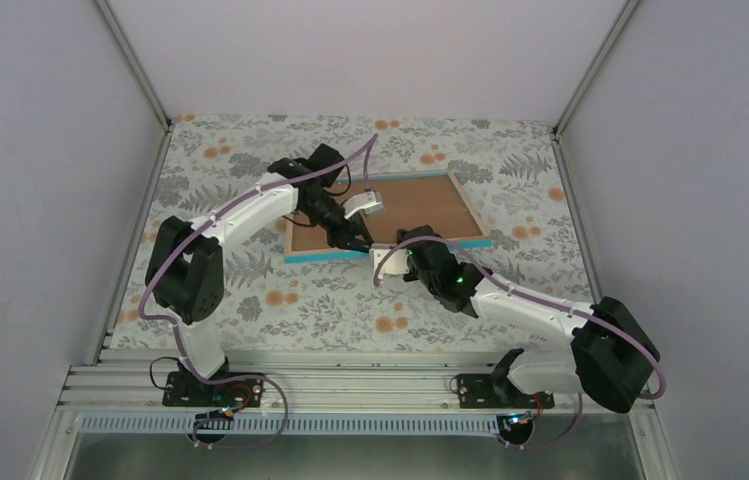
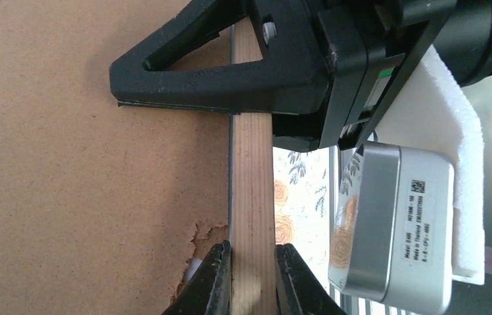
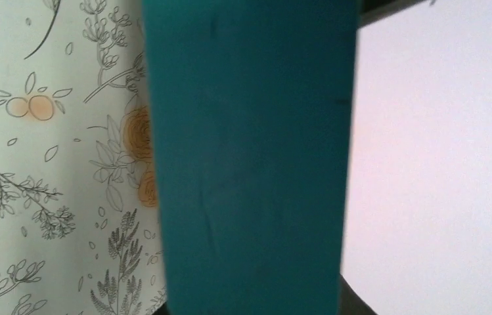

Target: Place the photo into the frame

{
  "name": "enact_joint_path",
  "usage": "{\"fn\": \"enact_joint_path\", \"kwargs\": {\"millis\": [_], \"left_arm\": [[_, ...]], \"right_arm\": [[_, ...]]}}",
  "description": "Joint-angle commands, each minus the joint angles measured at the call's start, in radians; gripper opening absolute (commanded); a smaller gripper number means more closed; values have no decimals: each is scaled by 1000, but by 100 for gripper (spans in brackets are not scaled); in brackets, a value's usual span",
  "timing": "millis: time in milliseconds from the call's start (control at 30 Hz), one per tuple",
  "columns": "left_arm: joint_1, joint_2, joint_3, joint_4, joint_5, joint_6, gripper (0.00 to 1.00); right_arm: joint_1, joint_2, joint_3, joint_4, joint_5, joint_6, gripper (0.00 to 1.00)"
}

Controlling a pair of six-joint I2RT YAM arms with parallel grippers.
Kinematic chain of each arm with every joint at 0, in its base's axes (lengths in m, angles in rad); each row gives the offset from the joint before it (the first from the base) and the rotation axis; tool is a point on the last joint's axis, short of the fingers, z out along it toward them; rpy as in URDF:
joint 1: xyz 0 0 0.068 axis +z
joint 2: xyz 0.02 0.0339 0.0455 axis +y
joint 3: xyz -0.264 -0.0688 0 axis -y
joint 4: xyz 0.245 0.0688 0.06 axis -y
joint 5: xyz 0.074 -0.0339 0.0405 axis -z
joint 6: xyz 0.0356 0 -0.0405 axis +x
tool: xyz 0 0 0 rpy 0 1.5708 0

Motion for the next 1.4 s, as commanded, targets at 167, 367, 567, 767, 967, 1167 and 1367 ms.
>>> {"fn": "enact_joint_path", "kwargs": {"millis": [167,367,567,767,967,1167,1367], "left_arm": [[125,-81,303,-81,-28,-5,63],[372,-210,413,125,-199,-204,100],[459,-294,370,230,-502,-307,100],[517,-329,314,259,-592,-354,100],[597,-369,268,322,-575,-408,100],[634,-367,262,317,-546,-427,100],[643,-370,200,320,-502,-445,100]], "right_arm": [[9,-74,153,-249,-92,173,4],[-12,-25,395,-512,-262,362,4],[-79,66,653,-700,-482,501,4],[-212,163,908,-847,-766,667,4],[-357,213,1053,-883,-1009,813,4],[-516,222,1039,-813,-1298,1000,4],[-697,223,853,-586,-1576,1274,4]]}}
